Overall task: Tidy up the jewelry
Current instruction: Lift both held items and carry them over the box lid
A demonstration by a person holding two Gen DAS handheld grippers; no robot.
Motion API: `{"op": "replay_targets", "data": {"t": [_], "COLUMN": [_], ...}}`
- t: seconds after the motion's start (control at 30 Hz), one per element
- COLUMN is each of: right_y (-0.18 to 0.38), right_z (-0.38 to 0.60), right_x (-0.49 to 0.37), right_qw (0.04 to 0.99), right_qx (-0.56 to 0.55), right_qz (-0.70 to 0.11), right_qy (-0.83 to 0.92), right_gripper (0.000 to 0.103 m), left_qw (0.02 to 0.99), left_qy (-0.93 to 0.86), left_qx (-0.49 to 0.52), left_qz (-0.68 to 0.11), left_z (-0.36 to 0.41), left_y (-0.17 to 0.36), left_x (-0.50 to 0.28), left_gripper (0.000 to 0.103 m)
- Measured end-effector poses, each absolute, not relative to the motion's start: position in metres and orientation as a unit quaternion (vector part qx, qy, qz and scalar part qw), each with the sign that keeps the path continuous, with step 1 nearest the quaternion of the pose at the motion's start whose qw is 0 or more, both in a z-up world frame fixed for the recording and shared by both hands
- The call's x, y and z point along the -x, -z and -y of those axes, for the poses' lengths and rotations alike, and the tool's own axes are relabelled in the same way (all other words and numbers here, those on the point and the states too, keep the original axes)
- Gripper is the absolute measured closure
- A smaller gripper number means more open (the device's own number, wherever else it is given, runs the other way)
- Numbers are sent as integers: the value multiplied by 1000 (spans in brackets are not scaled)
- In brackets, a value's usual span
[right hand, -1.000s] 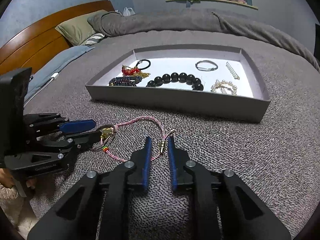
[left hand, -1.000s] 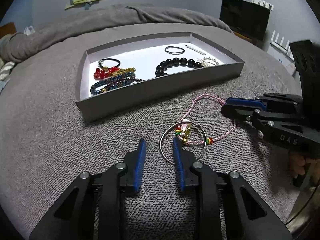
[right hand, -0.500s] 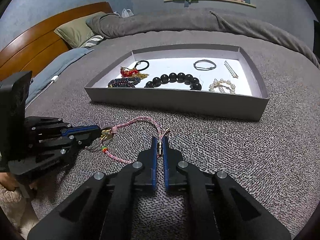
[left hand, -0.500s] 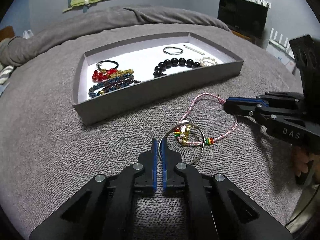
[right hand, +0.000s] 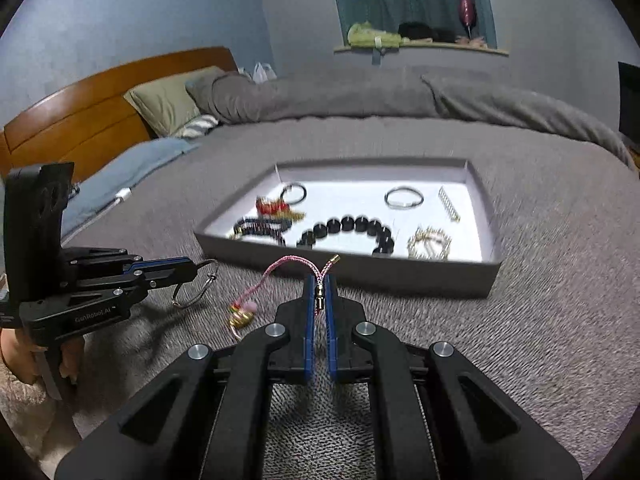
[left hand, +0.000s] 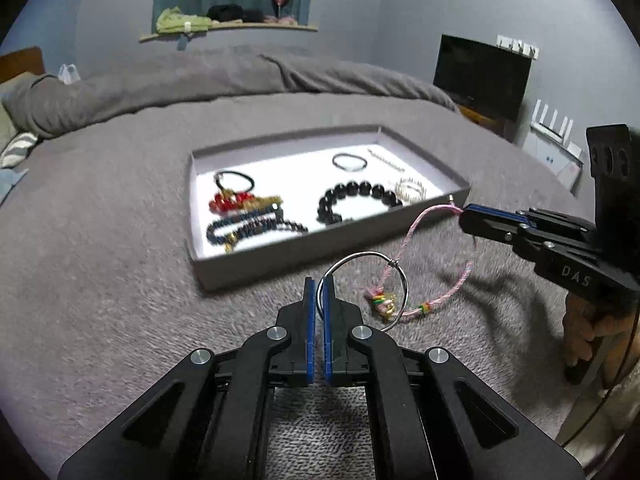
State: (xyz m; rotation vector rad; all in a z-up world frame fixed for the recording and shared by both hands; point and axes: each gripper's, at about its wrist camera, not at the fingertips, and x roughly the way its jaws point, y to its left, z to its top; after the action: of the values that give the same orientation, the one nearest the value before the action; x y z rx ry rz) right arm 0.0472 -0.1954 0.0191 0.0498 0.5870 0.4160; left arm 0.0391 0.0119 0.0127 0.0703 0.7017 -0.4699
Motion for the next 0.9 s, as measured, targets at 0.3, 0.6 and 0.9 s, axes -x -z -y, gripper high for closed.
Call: {"op": "replay_targets", "data": {"t": [0.3, 0.6, 0.9], "right_y": [-47, -87, -85], "right_z": [212, 224, 208], "right_x": [-54, -92, -166], "right_qw": [949, 962, 961], "right_qx": [-39, -40, -38], "right_qz": [-251, -209, -218], "right_qy": [-190, -169, -166], "right_gripper": [98, 98, 98], "left_qw": [925, 930, 912], "left_qy": [204, 194, 192], "left_qx": [-36, -49, -69], "left_qz": [-317, -310, -355], "left_z": [-17, -13, 5], "left_y": [-31, -53, -44], "left_x": [-50, -89, -180], "left_gripper": [99, 99, 99]}}
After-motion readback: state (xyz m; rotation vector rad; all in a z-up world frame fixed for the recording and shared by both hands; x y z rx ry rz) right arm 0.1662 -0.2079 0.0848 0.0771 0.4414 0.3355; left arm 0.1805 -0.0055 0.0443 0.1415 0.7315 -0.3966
